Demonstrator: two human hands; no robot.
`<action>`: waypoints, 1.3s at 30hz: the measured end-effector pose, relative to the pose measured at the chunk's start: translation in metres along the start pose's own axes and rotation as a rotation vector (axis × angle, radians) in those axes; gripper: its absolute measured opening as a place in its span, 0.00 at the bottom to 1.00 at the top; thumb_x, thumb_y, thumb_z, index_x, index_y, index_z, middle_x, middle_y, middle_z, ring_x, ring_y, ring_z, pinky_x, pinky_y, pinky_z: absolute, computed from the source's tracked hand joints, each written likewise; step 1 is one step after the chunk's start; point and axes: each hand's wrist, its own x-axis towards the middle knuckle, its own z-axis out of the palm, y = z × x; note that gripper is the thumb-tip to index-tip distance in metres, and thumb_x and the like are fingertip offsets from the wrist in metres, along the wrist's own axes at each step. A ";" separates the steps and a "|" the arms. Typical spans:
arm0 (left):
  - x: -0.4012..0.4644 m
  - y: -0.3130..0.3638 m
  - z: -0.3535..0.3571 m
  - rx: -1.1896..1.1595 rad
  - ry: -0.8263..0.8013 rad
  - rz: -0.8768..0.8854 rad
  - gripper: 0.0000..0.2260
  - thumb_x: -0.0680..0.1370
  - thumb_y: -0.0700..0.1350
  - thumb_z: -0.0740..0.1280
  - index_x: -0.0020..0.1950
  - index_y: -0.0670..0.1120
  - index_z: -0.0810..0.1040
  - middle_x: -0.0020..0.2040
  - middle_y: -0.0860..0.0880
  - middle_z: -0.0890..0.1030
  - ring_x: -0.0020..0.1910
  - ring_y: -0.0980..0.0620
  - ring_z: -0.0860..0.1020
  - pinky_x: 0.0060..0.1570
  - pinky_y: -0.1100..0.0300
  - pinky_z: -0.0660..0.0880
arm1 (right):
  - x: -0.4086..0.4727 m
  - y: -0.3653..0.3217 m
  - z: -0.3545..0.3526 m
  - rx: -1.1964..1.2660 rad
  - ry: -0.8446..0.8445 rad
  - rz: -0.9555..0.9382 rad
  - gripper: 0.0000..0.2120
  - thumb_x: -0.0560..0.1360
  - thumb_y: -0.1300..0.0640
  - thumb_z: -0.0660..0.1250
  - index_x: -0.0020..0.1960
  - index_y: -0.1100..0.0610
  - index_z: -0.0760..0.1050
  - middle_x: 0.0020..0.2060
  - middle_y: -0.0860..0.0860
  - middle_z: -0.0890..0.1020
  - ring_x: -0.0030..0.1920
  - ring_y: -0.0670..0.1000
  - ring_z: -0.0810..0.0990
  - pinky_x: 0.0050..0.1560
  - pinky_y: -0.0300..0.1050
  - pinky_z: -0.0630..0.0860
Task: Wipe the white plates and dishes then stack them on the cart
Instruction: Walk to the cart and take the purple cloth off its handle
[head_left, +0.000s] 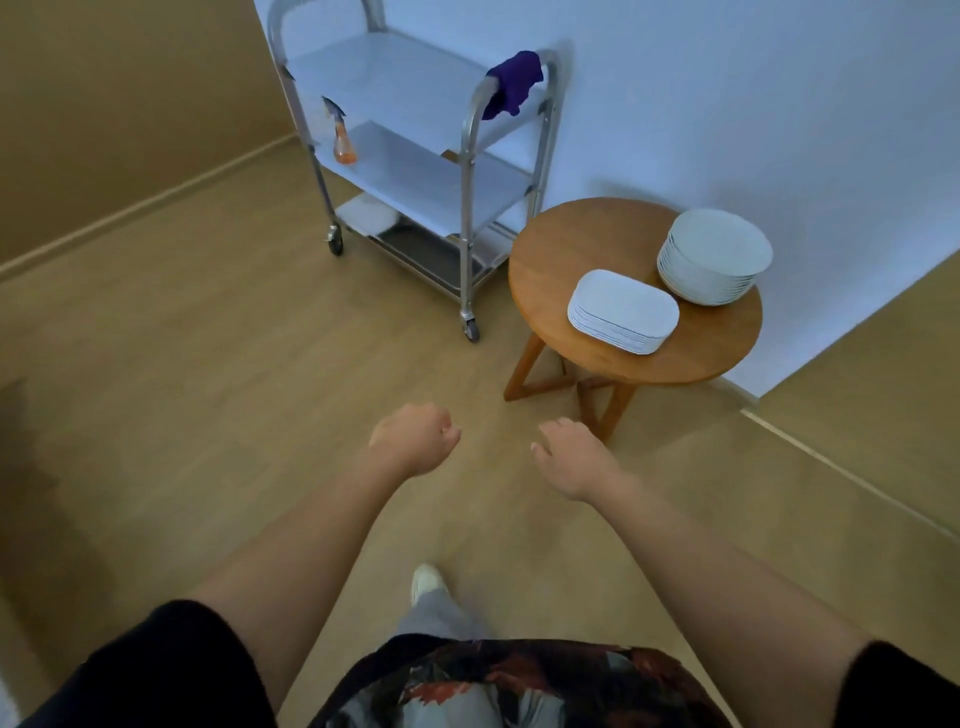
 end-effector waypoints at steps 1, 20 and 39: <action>0.016 -0.009 -0.012 0.006 -0.011 0.005 0.15 0.80 0.53 0.56 0.56 0.46 0.77 0.53 0.45 0.80 0.53 0.44 0.77 0.42 0.57 0.70 | 0.016 -0.008 -0.007 -0.008 -0.005 0.006 0.18 0.81 0.52 0.54 0.65 0.63 0.69 0.61 0.60 0.73 0.63 0.60 0.69 0.63 0.52 0.67; 0.287 -0.077 -0.153 0.014 -0.025 0.073 0.13 0.80 0.51 0.57 0.53 0.45 0.76 0.52 0.46 0.79 0.52 0.45 0.76 0.47 0.55 0.72 | 0.297 -0.052 -0.113 0.086 0.016 0.070 0.18 0.82 0.53 0.53 0.66 0.62 0.68 0.62 0.59 0.73 0.62 0.57 0.71 0.63 0.51 0.68; 0.564 -0.053 -0.314 -0.100 0.206 0.228 0.13 0.81 0.49 0.58 0.60 0.45 0.75 0.52 0.46 0.81 0.49 0.47 0.78 0.45 0.57 0.73 | 0.552 -0.031 -0.264 0.252 0.254 0.115 0.13 0.81 0.55 0.54 0.58 0.60 0.72 0.52 0.54 0.75 0.56 0.55 0.74 0.53 0.45 0.70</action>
